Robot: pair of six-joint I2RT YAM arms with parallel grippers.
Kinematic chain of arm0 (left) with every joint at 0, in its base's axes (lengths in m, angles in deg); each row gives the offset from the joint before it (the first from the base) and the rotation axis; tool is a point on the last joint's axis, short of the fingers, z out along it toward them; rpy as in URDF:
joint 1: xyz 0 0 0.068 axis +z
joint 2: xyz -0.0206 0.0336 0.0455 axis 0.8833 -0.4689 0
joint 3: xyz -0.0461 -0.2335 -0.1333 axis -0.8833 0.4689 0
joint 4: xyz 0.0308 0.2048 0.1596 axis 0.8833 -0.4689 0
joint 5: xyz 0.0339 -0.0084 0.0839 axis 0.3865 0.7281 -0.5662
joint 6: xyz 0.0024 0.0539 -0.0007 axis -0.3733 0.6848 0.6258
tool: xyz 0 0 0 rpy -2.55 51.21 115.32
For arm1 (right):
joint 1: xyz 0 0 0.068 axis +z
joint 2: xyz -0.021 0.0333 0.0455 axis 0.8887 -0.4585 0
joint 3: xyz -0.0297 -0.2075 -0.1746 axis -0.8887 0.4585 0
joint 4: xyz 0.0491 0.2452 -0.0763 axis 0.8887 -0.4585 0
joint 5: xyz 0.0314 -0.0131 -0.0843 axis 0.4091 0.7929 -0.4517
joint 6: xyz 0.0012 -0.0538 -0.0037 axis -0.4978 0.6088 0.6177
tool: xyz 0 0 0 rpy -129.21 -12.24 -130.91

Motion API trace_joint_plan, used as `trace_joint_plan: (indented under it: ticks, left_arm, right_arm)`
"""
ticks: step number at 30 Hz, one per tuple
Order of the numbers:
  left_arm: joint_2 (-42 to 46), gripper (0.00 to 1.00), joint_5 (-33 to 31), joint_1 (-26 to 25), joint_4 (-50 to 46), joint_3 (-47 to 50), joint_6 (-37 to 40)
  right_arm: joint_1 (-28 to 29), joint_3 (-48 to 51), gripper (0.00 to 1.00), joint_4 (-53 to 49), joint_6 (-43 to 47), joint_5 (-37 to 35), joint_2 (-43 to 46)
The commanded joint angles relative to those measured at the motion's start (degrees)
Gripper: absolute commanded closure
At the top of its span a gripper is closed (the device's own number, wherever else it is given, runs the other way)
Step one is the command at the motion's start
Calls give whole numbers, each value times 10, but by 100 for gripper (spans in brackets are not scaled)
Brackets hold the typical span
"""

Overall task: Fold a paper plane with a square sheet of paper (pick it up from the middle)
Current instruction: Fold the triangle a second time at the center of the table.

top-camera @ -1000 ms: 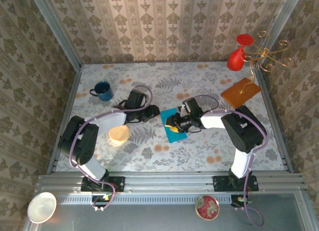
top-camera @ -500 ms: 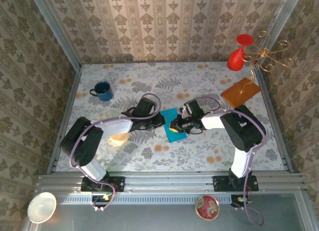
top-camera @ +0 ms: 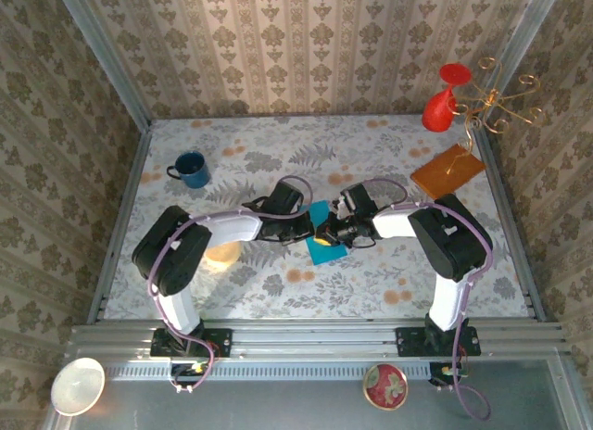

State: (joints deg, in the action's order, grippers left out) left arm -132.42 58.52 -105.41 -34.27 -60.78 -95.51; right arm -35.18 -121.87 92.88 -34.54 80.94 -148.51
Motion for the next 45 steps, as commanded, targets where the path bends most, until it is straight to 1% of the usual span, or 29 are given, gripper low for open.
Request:
trace_joint_plan:
  ticks: [1, 6, 13, 17, 20, 24, 27, 29, 33, 38, 45]
  left_arm:
    - [-16, 100, -16, -5, -46, -19, 17]
    - [-26, 100, -15, -7, -50, -17, 14]
    - [-44, 100, -46, -7, -107, -43, 29]
    - [-56, 100, -65, -7, -142, -52, 38]
    - [-64, 100, -74, -4, -159, -54, 54]
    - [-70, 100, -57, 10, -156, -53, 98]
    - [-74, 100, -29, 24, -146, -56, 142]
    - [-78, 100, -10, 32, -153, -66, 169]
    - [-87, 100, -1, 40, -165, -78, 191]
    - [-97, 100, 3, 41, -167, -82, 191]
    - [-96, 100, -12, 43, -176, -74, 184]
  right_arm:
    - [-1, 19, 100, -88, 2, -60, -43]
    - [-1, 19, 100, -86, -1, -58, -42]
    - [-1, 19, 100, -83, -8, -54, -36]
    - [-2, 17, 99, -70, -8, -38, -22]
    - [-10, 17, 98, -37, -10, -11, 8]
    - [-28, 17, 96, -30, 19, -3, 60]
    - [-36, 12, 96, -61, 65, -15, 74]
    - [-34, 10, 97, -69, 85, -18, 74]
    - [-22, 2, 97, -68, 100, -18, 65]
    - [5, -31, 97, -86, 109, -36, 44]
    - [9, -47, 98, -81, 105, -43, 8]
